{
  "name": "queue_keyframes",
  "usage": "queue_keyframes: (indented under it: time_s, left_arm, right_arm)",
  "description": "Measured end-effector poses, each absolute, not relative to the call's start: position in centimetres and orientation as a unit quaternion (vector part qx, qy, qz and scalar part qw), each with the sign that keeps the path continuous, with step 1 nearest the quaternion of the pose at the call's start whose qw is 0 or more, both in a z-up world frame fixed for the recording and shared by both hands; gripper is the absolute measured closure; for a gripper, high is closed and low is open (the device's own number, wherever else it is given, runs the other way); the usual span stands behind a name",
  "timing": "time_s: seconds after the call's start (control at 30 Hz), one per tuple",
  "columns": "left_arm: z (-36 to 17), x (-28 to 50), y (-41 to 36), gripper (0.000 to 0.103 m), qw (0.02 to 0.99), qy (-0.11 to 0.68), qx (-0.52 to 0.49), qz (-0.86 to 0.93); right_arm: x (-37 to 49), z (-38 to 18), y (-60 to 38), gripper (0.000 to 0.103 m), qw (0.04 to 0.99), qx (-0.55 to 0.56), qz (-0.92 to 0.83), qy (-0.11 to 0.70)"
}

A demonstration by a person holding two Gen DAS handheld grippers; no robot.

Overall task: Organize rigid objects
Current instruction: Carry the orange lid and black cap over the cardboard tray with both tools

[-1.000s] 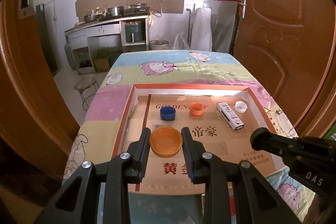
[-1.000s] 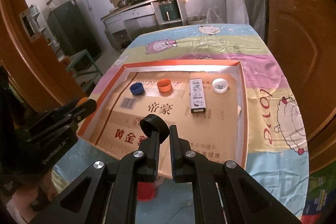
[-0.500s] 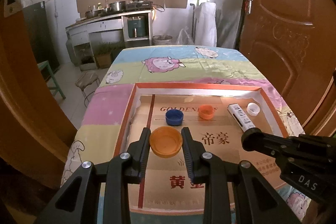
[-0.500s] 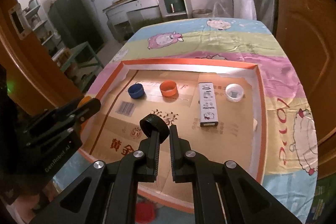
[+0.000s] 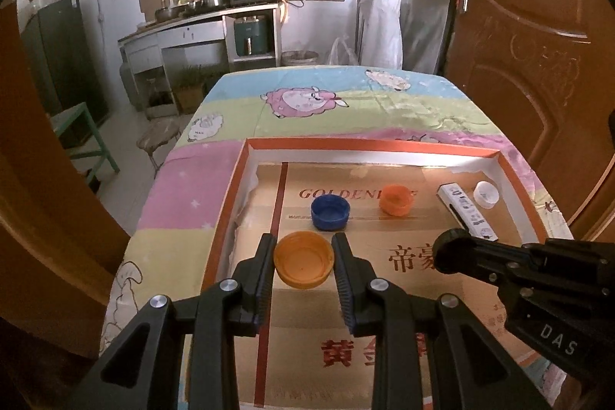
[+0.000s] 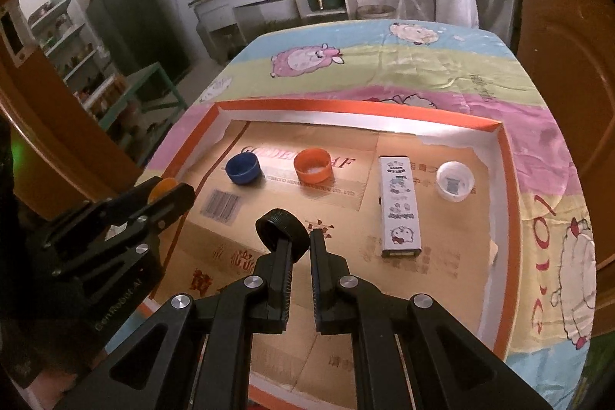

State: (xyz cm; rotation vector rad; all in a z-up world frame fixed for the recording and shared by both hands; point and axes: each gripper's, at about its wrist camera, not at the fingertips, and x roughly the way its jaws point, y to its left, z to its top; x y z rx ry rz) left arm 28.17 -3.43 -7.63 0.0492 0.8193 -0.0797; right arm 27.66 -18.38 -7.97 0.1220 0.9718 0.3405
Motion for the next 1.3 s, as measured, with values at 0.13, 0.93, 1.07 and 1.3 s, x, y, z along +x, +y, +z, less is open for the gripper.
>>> queue_keyframes:
  time_s: [0.13,0.93,1.07,1.3]
  left_arm:
    - [-8.1,28.8,-3.3,0.073,0.914,0.404,0.025,-0.036]
    - [-9.7,30.3,-3.2,0.073,0.902,0.429,0.025,-0.037]
    - [-9.9,30.4,-3.2,0.073,0.901,0.431,0.024,-0.037]
    - [-10.4,30.5,-3.2,0.073,0.899,0.435,0.024,-0.038]
  right_arm:
    - [28.2,-8.4,-18.0,0.094,0.866,0.056,0.164,0.468]
    - [30.2,-10.2,-16.8,0.093,0.855,0.036,0.164,0.49]
    - [30.3,-10.3,-16.7,0.092,0.855,0.036,0.165,0.491]
    - [30.3,-10.2,-16.7,0.091,0.855,0.036,0.165,0.49]
